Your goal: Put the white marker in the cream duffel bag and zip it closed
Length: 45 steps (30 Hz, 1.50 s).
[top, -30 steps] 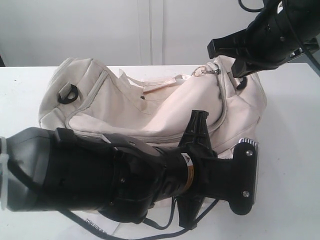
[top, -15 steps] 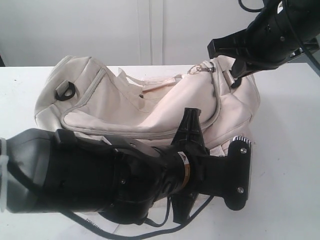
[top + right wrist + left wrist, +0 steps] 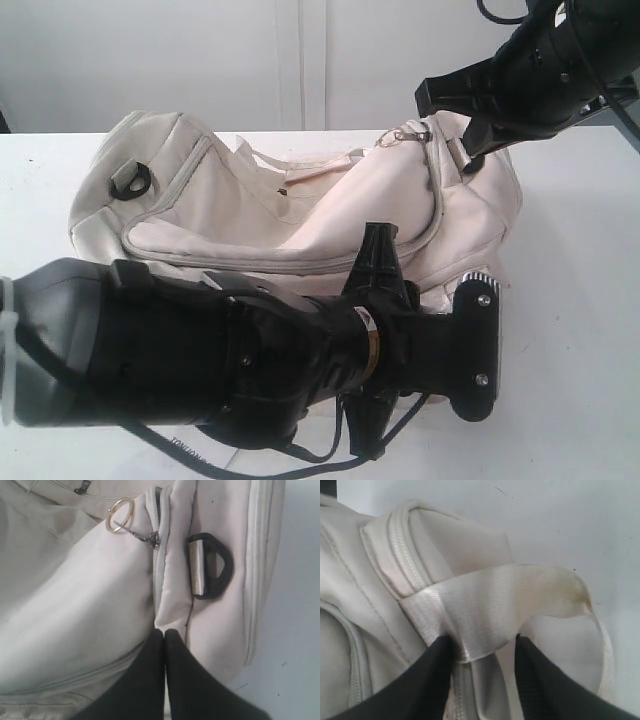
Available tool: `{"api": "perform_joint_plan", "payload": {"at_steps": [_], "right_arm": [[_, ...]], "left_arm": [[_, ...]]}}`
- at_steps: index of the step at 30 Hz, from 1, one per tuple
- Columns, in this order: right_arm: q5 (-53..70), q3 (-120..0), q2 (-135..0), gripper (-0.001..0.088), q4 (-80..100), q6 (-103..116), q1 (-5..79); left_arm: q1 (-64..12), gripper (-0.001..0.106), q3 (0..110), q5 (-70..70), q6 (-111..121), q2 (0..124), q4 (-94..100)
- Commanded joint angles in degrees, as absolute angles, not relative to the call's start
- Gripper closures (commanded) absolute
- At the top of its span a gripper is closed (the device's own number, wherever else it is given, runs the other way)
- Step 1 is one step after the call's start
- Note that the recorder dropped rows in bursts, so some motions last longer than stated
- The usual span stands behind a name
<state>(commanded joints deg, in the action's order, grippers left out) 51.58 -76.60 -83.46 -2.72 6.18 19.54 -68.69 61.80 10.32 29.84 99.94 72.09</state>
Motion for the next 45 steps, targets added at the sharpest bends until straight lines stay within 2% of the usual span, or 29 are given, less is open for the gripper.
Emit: {"api": "perform_joint_plan", "payload": {"at_steps": [14, 21, 24, 33, 40, 45], "right_arm": [[51.6, -76.6, -83.5, 0.0868, -2.7, 6.2, 19.5], [51.6, -76.6, -83.5, 0.0868, -2.7, 6.2, 19.5], [51.6, -76.6, -83.5, 0.0868, -2.7, 6.2, 19.5], [51.6, -76.6, -83.5, 0.0868, -2.7, 6.2, 19.5], [51.6, -76.6, -83.5, 0.0868, -2.7, 6.2, 19.5], [51.8, -76.6, -83.5, 0.0868, -2.7, 6.2, 19.5]], "left_arm": [[-68.7, 0.058, 61.8, 11.3, 29.8, 94.6, 63.0], [-68.7, 0.059, 61.8, 18.8, 29.8, 90.3, 51.3], [-68.7, 0.064, 61.8, 24.6, 29.7, 87.8, 47.3], [-68.7, 0.105, 61.8, 41.6, 28.2, 81.0, 37.6], [-68.6, 0.105, 61.8, 52.4, 25.8, 79.3, 36.2], [-62.8, 0.105, 62.1, 53.5, 19.3, 78.7, 26.5]]}}
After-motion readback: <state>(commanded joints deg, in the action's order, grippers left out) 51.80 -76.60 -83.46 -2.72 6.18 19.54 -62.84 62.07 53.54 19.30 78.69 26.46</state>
